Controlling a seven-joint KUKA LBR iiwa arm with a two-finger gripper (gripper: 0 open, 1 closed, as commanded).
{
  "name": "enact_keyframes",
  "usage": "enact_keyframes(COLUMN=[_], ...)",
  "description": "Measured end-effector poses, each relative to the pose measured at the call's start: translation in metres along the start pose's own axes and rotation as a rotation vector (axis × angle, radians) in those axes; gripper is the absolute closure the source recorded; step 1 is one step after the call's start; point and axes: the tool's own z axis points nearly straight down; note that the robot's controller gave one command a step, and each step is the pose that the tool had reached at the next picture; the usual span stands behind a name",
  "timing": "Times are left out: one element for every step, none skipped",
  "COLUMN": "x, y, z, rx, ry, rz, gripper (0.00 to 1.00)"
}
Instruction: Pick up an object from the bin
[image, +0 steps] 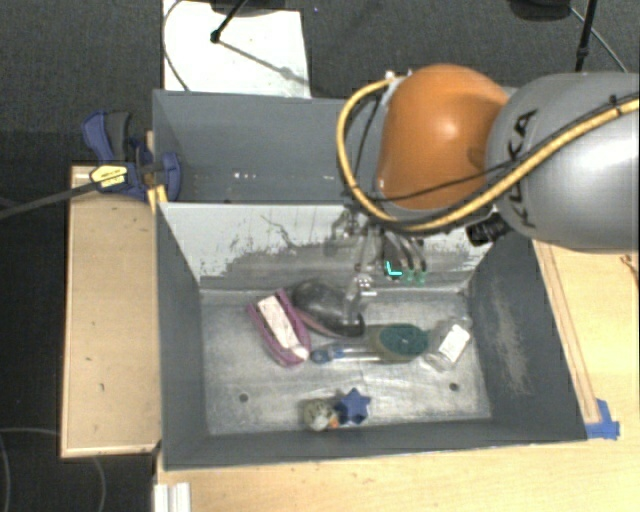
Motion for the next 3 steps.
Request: enact_keyframes(x=[-0.002, 0.003, 0.003], y=[-0.002, -0.084, -0.081], z=[0.16, 0.158, 0.157], rx=[-0.001, 0.002, 0.0], ry=[-0.012, -0.012, -0.012], rz=[-0.307, -0.425, -0.423], gripper=[0.0, 0.0, 1.0])
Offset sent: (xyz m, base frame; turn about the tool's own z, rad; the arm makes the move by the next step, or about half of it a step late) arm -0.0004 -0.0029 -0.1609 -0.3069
